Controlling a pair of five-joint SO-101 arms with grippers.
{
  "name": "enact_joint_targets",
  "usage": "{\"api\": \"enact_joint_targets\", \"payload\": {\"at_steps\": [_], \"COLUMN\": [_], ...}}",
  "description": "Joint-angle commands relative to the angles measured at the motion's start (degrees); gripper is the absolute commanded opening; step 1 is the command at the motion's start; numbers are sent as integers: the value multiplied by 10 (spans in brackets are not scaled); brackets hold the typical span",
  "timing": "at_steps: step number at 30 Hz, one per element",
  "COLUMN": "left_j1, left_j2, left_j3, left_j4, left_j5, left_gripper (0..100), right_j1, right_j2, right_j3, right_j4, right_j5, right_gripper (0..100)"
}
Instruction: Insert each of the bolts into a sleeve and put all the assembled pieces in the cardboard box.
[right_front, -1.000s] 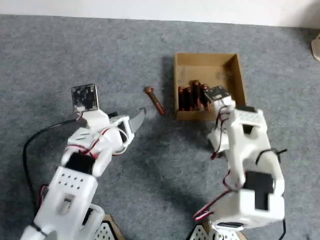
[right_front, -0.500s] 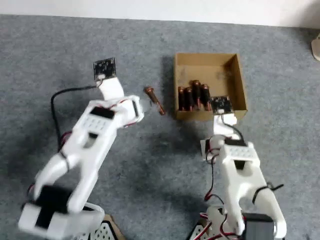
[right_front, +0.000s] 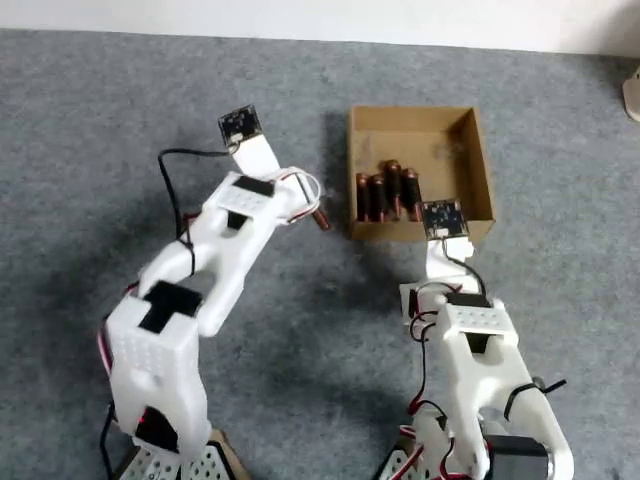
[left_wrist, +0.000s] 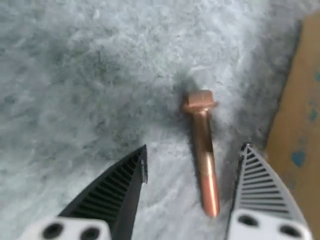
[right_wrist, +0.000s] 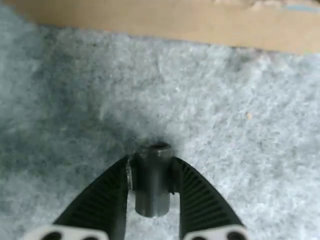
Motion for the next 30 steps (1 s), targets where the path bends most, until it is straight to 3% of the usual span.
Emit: {"api": "enact_joint_targets", "payload": {"at_steps": [1, 4, 8, 11, 14, 21, 30], "left_j1": [-4, -10, -15, -21, -23, -7, 37], "left_j2": [15, 27, 29, 29, 29, 24, -65], "left_j3": [-50, -53, -54, -51, -48, -48, -23], "left_j4": [1, 1, 1, 1, 1, 1, 39], "left_j5": [19, 31, 30, 29, 27, -40, -51], "left_gripper": [273, 224, 0, 47, 1, 4, 4], "right_j1": [-6, -6, -6, -5, -4, -3, -20], "right_j2": [-7, -7, -7, -7, -8, -19, -284], "right_j3": [1, 1, 1, 1, 1, 1, 152], "right_j4": [-3, -3, -3, -3, -3, -3, -58], "right_j5": [-4, -4, -4, -4, -4, -4, -4], "right_gripper": [5, 5, 5, 5, 5, 5, 5]}}
